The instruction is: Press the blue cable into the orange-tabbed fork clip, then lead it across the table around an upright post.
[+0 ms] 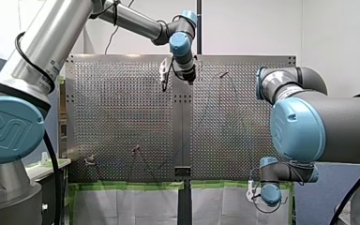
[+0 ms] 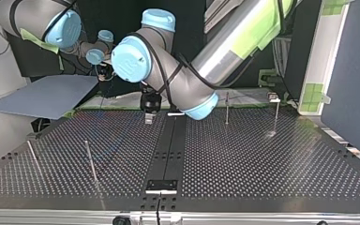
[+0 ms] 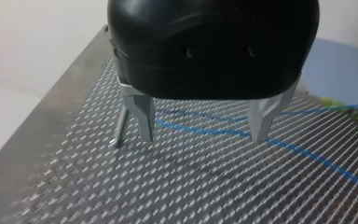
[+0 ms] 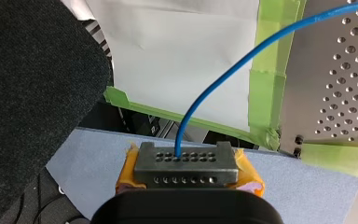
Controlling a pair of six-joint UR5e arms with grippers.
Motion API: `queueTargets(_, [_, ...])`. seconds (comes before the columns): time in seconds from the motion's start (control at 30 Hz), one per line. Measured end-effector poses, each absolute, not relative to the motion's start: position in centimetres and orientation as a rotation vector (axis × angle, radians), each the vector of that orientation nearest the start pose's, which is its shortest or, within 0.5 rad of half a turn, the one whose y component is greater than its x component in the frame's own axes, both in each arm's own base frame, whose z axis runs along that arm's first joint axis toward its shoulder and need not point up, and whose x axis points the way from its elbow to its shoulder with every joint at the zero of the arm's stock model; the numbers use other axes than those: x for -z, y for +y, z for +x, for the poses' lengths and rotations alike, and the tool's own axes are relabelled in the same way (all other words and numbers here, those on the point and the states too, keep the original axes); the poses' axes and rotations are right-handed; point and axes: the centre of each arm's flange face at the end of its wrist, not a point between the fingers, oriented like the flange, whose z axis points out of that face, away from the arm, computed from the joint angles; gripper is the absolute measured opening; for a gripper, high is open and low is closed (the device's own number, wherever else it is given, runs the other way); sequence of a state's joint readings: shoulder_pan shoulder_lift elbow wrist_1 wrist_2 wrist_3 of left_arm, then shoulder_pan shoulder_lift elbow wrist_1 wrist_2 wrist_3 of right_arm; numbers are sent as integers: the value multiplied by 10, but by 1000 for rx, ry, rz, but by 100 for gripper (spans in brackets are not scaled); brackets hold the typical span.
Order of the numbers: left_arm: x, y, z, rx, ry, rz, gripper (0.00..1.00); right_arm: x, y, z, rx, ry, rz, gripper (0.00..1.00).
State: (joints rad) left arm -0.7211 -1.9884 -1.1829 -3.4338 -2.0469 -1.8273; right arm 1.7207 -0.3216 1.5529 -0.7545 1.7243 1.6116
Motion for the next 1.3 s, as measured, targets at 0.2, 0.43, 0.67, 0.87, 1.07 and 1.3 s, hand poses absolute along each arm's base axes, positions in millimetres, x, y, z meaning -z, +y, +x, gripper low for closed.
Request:
queueTargets(0.2, [-428, -451, 406, 224, 1812, 23, 100, 207, -551, 205, -917, -1525, 1554, 0])
queueTargets(0.43, [-441, -428, 404, 253, 1758, -53, 100, 207, -550, 206, -918, -1524, 1555, 0])
queueTargets(0.67, [-452, -406, 400, 289, 1701, -126, 100, 207, -550, 206, -920, -1525, 1554, 0])
queueTargets(0.87, [-461, -386, 398, 314, 1652, -184, 100, 207, -550, 207, -921, -1522, 1556, 0])
queueTargets(1.07, [-469, -371, 389, 369, 1599, -248, 100, 207, -550, 208, -920, -1519, 1560, 0])
queueTargets(1.3, [-476, -352, 380, 420, 1535, -325, 100, 207, -549, 210, -920, -1517, 1564, 0])
